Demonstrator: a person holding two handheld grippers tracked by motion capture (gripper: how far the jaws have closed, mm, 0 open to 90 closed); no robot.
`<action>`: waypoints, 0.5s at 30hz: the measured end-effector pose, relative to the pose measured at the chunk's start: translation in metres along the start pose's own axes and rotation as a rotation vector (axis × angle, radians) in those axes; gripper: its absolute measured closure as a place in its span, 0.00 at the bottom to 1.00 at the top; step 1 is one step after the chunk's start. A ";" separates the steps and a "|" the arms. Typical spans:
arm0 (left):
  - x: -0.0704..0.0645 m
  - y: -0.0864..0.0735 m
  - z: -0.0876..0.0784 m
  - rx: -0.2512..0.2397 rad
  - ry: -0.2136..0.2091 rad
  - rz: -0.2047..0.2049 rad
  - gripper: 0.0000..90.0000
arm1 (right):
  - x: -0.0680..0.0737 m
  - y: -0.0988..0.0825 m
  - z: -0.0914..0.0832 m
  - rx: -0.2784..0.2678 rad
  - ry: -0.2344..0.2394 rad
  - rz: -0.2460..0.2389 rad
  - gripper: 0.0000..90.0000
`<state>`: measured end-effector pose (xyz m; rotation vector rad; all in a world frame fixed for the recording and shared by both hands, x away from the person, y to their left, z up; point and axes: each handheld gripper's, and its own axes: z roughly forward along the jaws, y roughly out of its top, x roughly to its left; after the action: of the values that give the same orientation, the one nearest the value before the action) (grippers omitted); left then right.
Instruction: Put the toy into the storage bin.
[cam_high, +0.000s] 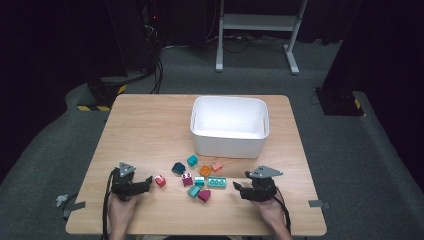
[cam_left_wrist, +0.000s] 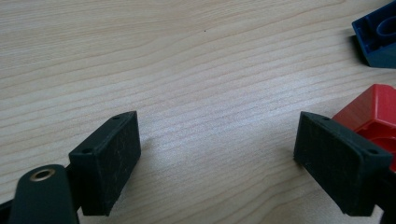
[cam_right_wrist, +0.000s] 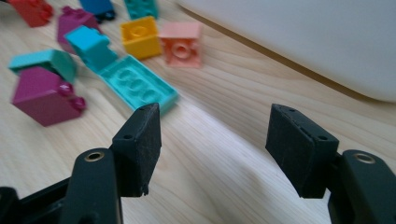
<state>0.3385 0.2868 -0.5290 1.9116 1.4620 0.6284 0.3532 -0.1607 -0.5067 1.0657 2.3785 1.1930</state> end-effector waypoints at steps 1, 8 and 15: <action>0.000 0.000 0.000 0.000 0.000 0.000 0.16 | 0.002 0.002 0.003 -0.002 0.018 -0.002 0.39; 0.000 0.000 0.000 0.000 -0.001 0.000 0.16 | 0.012 0.013 0.017 0.006 0.090 -0.022 0.40; 0.000 0.000 0.000 0.000 -0.001 0.000 0.16 | 0.023 0.021 0.031 0.019 0.130 -0.071 0.41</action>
<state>0.3385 0.2870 -0.5290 1.9111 1.4614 0.6274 0.3637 -0.1182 -0.5079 0.9264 2.5078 1.2525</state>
